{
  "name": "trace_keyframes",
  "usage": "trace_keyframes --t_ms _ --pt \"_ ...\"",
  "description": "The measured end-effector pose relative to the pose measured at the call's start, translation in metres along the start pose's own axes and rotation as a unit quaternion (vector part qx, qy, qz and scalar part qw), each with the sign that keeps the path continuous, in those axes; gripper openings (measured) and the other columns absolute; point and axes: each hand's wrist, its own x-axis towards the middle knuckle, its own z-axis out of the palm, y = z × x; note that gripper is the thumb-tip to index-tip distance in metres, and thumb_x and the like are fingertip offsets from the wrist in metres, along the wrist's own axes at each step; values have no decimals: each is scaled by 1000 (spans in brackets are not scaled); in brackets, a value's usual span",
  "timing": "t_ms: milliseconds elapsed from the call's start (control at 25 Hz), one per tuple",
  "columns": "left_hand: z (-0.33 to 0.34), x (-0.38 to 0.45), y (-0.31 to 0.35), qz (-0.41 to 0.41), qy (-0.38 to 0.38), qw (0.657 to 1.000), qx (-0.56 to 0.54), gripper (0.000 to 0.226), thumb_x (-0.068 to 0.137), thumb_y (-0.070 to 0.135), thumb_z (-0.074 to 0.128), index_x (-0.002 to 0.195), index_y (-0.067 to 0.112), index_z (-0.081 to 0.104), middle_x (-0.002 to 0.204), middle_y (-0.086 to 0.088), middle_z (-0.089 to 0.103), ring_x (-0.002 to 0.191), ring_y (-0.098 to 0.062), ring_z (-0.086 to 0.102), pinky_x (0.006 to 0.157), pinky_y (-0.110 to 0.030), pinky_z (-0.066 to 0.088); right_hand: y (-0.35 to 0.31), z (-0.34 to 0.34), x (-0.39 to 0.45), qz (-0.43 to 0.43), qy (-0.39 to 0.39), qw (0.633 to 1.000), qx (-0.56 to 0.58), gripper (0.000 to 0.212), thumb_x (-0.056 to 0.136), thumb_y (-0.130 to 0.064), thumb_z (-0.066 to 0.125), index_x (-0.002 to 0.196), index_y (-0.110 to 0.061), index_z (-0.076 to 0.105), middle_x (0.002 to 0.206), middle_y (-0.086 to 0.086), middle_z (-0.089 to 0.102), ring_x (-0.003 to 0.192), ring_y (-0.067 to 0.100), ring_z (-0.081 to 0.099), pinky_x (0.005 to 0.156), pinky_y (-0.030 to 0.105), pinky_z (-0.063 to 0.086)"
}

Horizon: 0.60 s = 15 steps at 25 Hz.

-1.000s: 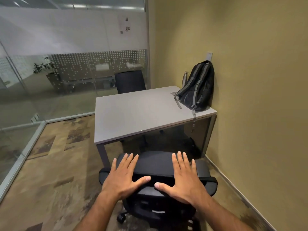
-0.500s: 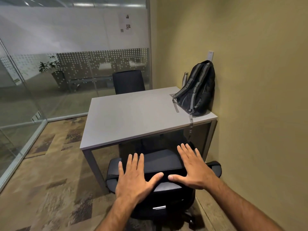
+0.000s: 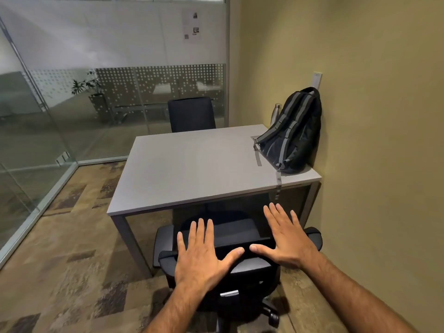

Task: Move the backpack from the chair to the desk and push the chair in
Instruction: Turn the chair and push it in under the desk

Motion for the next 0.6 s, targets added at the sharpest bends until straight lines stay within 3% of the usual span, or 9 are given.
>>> trace_keyframes --t_ms 440,600 --pt "0 38 21 -38 22 999 -3 123 69 103 7 162 24 -7 172 0 -13 156 -16 -20 126 -52 -12 32 -6 41 -61 36 996 48 126 69 -102 15 160 -19 -13 169 2 -20 152 15 -27 125 49 -16" --pt "-3 67 21 -44 17 999 -6 126 67 104 6 163 23 -6 172 0 -12 156 -16 -19 126 -53 -12 38 -8 66 -65 55 995 52 123 74 -99 21 161 -17 -10 170 3 -17 152 14 -26 125 49 -16"
